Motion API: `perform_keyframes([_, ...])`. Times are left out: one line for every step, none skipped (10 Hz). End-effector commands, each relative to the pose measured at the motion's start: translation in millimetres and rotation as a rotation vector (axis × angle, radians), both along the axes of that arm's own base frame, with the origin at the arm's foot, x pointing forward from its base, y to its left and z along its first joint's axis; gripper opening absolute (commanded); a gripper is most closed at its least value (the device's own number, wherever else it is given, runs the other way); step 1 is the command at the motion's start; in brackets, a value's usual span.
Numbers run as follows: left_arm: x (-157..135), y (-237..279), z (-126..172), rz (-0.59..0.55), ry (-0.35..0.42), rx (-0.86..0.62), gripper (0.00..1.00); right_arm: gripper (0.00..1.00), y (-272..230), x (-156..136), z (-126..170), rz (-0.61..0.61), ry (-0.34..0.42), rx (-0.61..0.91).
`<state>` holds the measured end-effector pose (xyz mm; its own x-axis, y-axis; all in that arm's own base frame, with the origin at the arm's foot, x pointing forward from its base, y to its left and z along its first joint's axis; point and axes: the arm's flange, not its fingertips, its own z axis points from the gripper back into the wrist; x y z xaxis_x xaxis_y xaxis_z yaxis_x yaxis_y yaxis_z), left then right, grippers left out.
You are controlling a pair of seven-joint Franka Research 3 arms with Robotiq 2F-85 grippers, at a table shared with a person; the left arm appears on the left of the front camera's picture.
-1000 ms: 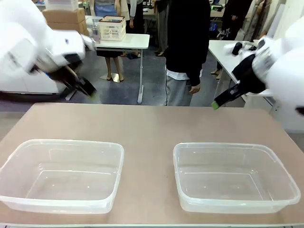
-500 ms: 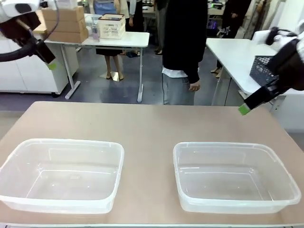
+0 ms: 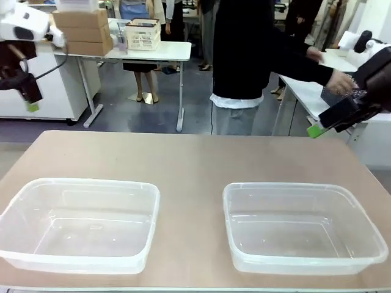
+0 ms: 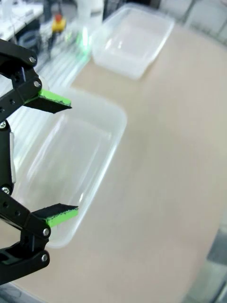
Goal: Sort the waste into each basket.
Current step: Pick up the Organizing box on the left side of the table and lift it.
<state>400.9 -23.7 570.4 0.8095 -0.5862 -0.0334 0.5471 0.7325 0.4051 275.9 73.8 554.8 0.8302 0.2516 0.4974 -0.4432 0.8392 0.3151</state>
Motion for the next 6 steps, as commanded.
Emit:
perform_keyframes([10.1,-8.3,22.6,0.140,0.228,0.391,1.00,1.00,-30.8,-7.2,1.0,0.006,0.079,0.383])
perform_keyframes([3.5,-7.4,24.7,0.216,0.147,0.185,1.00,1.00,-43.3,-8.5,-1.8,-0.016,0.102,0.466])
perform_keyframes([-0.6,9.0,5.3,0.067,0.053,0.148,1.00,1.00,-46.2,-6.1,-7.1,-0.076,0.126,0.407])
perform_keyframes([-0.6,9.0,5.3,0.067,0.053,0.148,1.00,1.00,-35.1,0.1,7.8,-0.018,0.072,0.325])
perform_keyframes([-0.6,9.0,5.3,0.067,0.053,0.148,1.00,1.00,-35.1,0.1,7.8,-0.018,0.072,0.325])
perform_keyframes([-0.6,9.0,5.3,0.067,0.053,0.148,1.00,1.00,-35.1,0.1,7.8,-0.018,0.072,0.325])
